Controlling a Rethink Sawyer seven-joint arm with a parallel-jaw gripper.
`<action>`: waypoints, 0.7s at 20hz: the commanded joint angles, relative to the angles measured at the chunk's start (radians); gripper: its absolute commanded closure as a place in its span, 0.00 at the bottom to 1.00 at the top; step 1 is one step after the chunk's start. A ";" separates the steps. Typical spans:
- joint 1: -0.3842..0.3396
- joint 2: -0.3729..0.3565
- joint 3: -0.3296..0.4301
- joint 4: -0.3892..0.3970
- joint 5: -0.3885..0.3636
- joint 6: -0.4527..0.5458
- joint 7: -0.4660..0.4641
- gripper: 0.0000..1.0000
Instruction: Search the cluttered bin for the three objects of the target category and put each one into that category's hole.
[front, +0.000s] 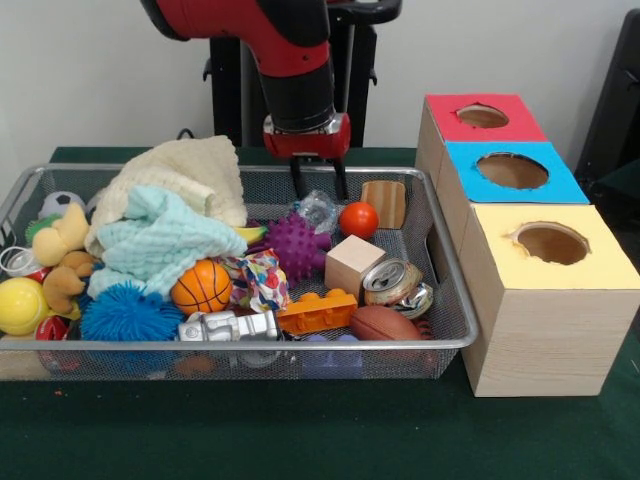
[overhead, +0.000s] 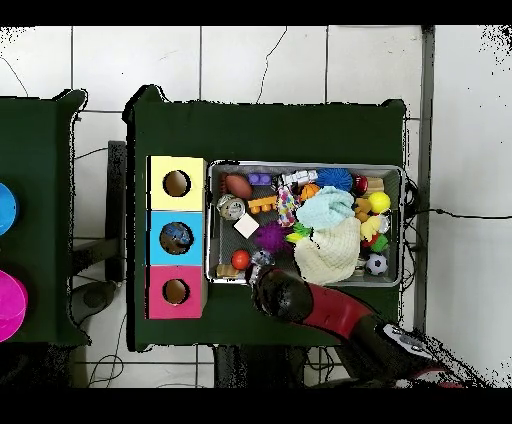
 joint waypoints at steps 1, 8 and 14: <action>0.002 0.075 -0.004 -0.086 -0.013 -0.083 0.143 0.00; -0.005 0.073 -0.012 -0.112 -0.047 -0.148 0.112 0.00; -0.019 0.091 0.000 -0.125 -0.081 -0.189 0.109 0.00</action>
